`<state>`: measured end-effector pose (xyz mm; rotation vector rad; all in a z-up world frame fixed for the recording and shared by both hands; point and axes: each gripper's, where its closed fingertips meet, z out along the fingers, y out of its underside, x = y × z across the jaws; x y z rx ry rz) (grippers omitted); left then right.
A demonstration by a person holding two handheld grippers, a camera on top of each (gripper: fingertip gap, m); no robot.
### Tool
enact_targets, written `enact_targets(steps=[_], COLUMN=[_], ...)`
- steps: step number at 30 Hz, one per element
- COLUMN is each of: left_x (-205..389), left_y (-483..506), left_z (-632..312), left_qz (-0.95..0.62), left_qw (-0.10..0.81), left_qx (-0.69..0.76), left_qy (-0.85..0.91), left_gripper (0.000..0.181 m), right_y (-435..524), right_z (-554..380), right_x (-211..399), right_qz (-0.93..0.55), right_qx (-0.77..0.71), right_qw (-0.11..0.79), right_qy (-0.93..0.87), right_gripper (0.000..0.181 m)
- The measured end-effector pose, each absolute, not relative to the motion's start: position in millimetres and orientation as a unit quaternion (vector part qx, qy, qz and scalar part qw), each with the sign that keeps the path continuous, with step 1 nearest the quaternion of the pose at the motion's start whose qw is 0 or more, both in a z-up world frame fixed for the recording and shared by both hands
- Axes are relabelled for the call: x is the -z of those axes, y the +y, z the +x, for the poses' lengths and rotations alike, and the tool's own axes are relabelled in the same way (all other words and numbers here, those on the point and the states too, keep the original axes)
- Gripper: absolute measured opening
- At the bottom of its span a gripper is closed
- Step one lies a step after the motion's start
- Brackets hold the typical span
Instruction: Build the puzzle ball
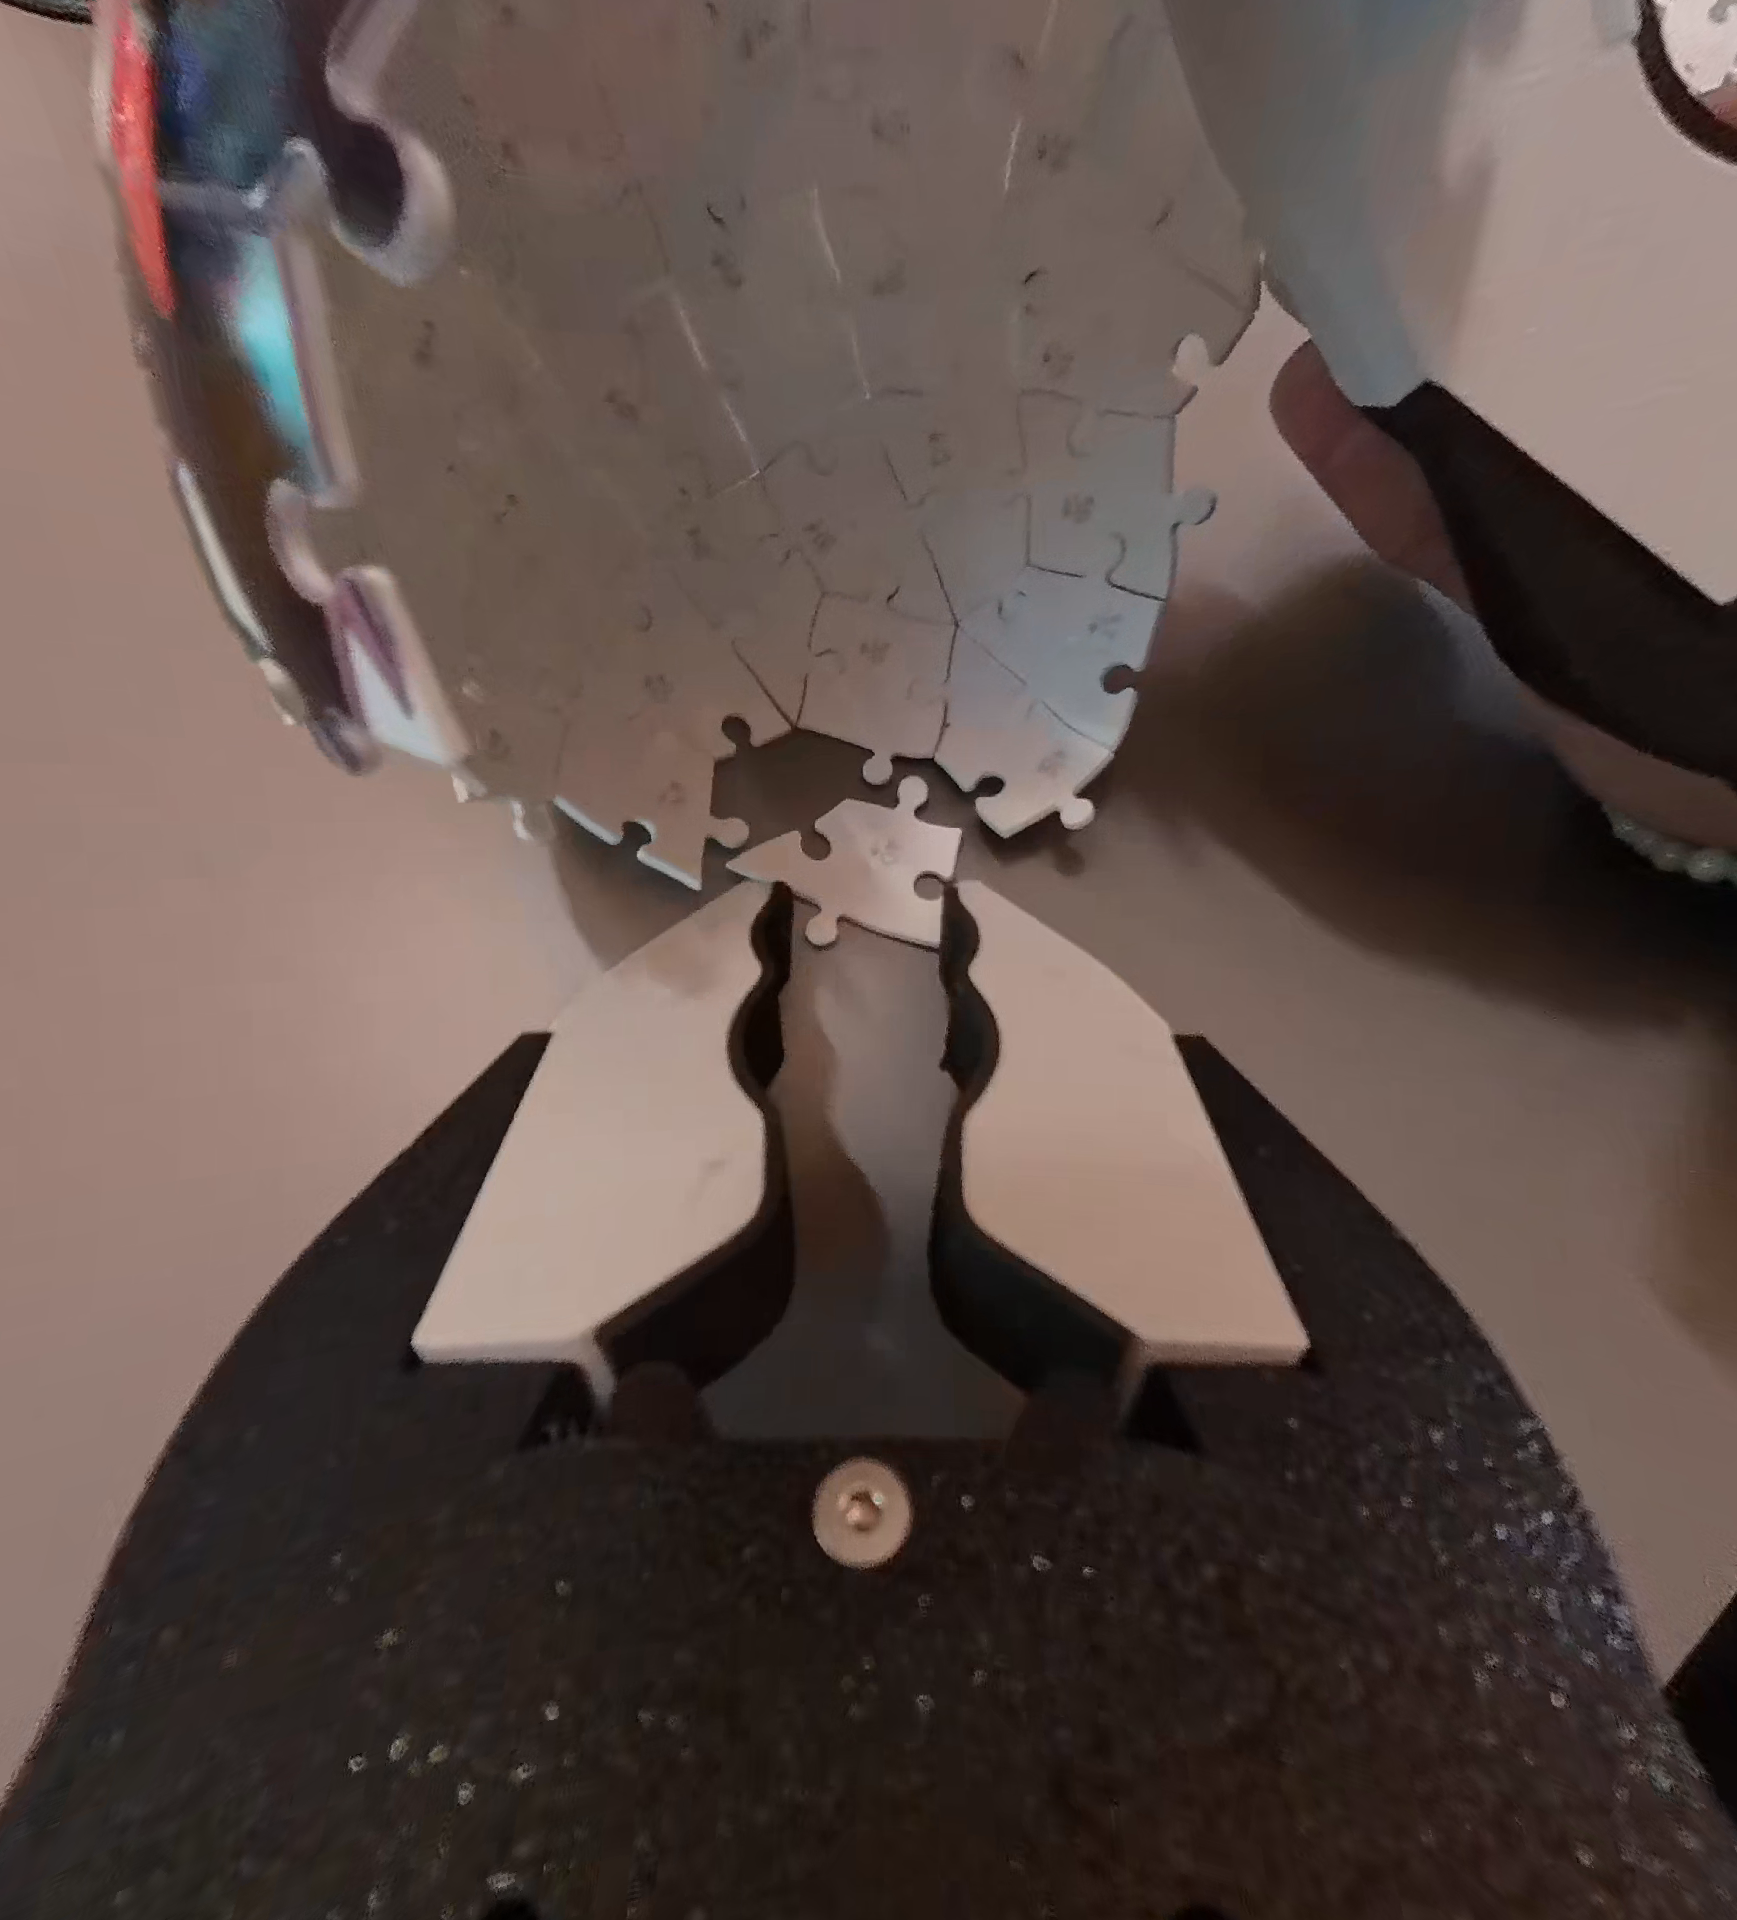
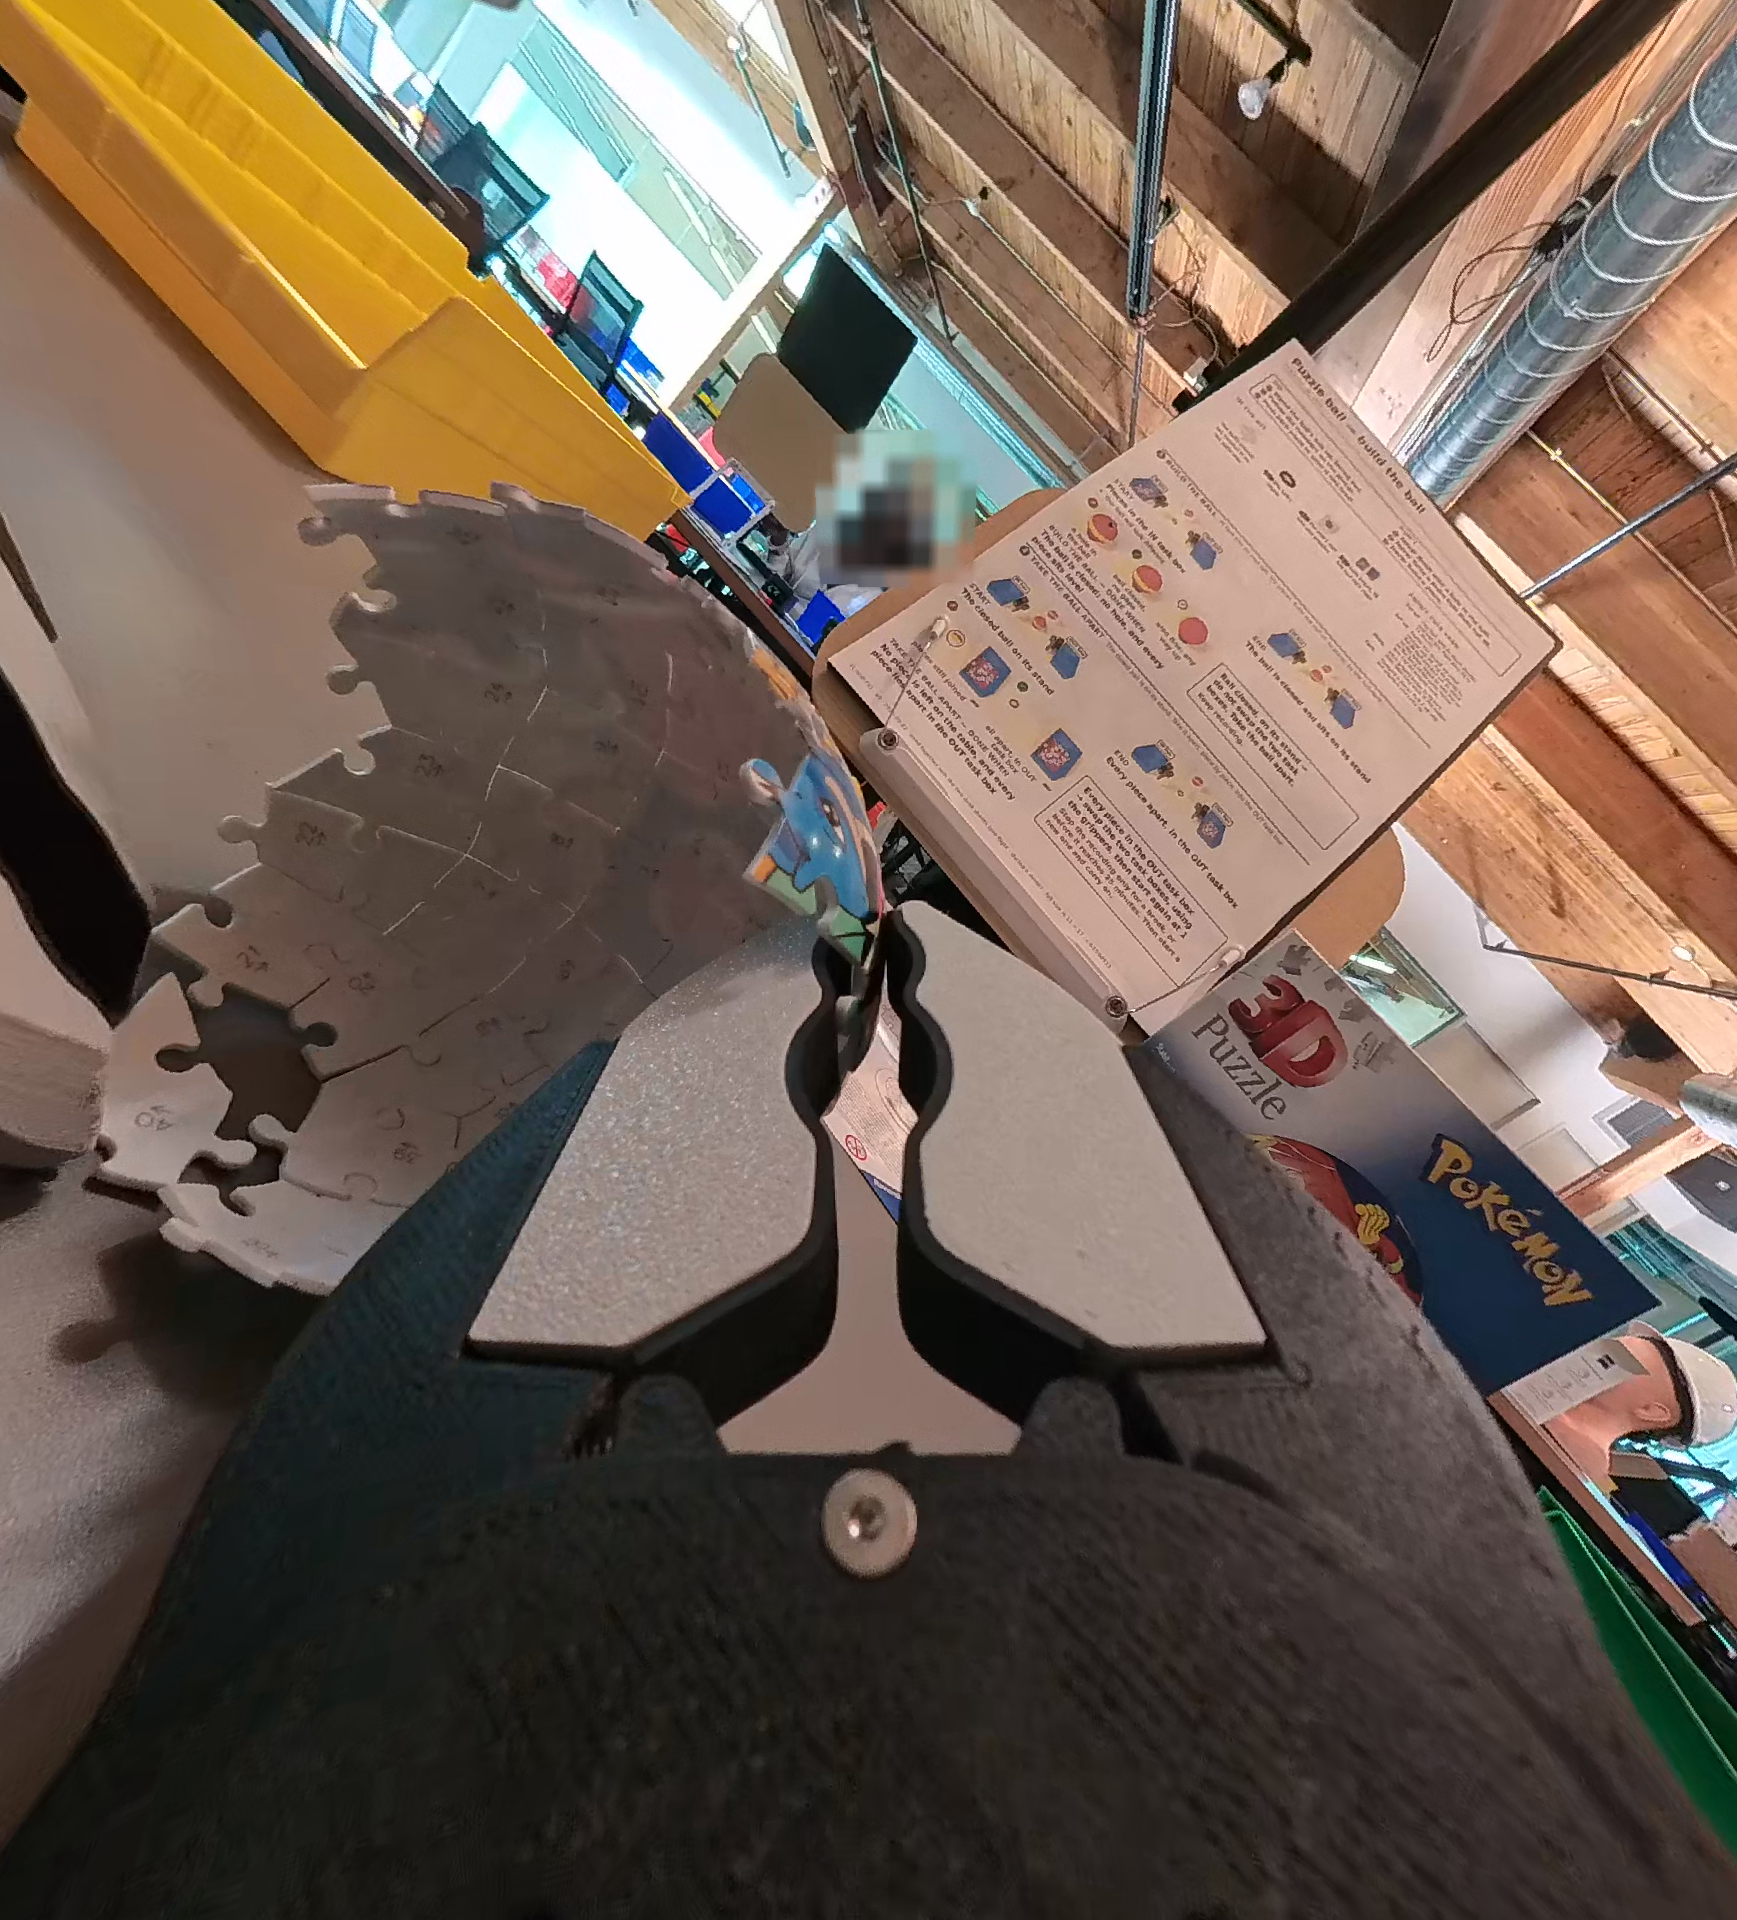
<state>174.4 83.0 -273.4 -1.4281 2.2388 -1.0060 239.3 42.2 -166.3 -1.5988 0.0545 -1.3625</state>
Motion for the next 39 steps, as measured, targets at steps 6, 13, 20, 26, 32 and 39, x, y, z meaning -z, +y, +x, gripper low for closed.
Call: enact_targets(steps=[6, 13, 20, 26, 32, 39], left_x=[274.7, 268.5, 270.2, 270.6, 273.0, 275.4], left_y=[80.7, 76.5, 77.2, 74.5, 75.2, 80.1], left_z=[170.2, 170.2, 174.9, 178.9, 177.3, 171.2], left_qz=[-0.458, -0.435, -0.331, -0.283, -0.318, -0.370], left_qw=[0.156, 0.168, 0.240, 0.220, 0.185, 0.153], left_qx=[0.343, 0.349, 0.273, 0.278, 0.291, 0.302], left_qy=[0.805, 0.813, 0.871, 0.891, 0.883, 0.865], left_gripper=[0.017, 0.027, 0.038, 0.042, 0.041, 0.043], right_y=[41.6, 42.4, 43.2, 44.8, 44.2, 44.1], right_z=[239.9, 240.1, 240.2, 240.0, 241.5, 242.6], right_x=[166.8, 167.1, 167.2, 168.1, 168.7, 169.5], right_qz=[-0.661, -0.661, -0.660, -0.662, -0.663, -0.664], right_qx=[0.562, 0.563, 0.563, 0.559, 0.558, 0.557], right_qw=[0.496, 0.495, 0.497, 0.499, 0.499, 0.499], right_qy=[0.025, 0.022, 0.019, 0.016, 0.018, 0.020], right_gripper=[0.006, 0.006, 0.006, 0.006, 0.006, 0.006])
